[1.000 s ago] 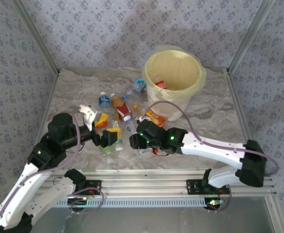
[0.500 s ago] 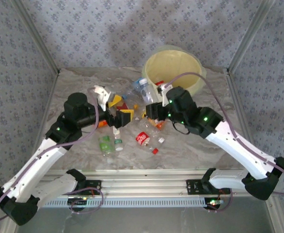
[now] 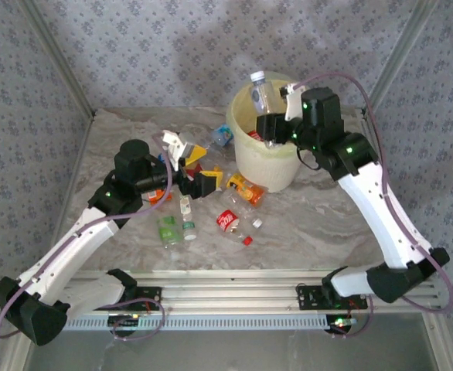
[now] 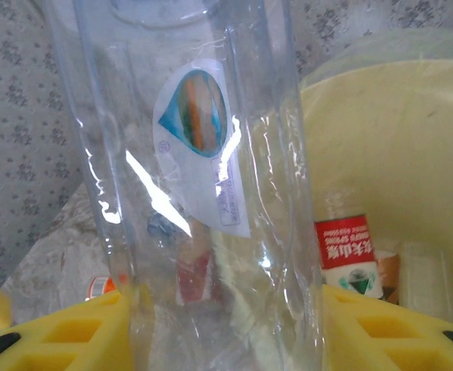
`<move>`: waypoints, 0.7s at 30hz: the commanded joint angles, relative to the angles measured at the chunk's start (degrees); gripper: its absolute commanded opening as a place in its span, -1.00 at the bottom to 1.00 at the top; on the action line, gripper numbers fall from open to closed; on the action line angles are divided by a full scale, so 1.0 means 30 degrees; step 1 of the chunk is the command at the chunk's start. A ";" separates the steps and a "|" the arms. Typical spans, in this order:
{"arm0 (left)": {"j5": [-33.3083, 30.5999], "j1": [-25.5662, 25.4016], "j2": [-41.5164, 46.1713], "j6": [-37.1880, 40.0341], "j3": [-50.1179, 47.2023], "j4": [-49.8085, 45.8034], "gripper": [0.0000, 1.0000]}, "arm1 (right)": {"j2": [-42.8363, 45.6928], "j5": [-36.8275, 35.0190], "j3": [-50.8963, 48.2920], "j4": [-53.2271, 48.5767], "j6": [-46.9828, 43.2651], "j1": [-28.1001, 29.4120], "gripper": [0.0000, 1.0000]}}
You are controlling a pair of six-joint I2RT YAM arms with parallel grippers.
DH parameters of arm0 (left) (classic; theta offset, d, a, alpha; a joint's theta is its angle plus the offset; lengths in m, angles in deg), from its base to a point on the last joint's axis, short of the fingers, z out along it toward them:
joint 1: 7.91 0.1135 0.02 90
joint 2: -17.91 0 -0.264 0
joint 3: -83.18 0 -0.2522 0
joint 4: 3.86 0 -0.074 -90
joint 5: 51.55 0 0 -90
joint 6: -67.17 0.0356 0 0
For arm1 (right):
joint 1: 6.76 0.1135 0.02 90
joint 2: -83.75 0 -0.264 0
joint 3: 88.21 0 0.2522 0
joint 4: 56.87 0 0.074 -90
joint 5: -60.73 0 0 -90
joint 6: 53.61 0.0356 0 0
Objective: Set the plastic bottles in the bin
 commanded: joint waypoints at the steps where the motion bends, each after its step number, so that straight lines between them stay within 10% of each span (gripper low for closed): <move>1: 0.0627 0.0083 0.0030 0.1031 0.0100 -0.0077 0.99 | -0.1197 0.1224 0.1628 -0.0256 -0.0922 -0.0994 0.08; 21: -0.0047 -0.0039 -0.1082 0.2672 0.0859 -0.2559 0.99 | -0.6766 0.0170 0.4716 -0.4379 -0.2078 -0.3806 0.07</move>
